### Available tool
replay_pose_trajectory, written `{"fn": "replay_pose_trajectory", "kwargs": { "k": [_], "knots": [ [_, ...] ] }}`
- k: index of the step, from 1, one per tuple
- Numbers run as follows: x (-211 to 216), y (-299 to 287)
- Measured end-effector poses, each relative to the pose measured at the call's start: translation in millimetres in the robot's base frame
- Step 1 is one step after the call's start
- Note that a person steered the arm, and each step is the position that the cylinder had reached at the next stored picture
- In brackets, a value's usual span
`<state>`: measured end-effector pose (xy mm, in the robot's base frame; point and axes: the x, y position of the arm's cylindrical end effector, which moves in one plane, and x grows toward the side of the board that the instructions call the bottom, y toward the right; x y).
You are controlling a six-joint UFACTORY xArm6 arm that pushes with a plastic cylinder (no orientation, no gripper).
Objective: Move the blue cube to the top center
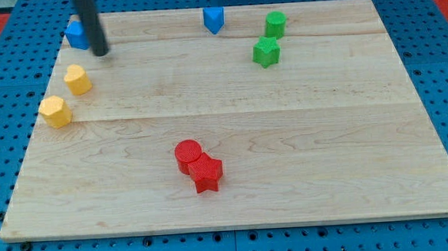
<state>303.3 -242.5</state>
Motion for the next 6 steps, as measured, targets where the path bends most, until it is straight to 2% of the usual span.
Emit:
{"fn": "replay_pose_trajectory", "kwargs": {
  "k": [1, 3, 5, 6],
  "knots": [
    [-5.0, -61.1],
    [-51.6, -2.6],
    [-69.6, -58.6],
    [-83.8, 28.7]
  ]
}}
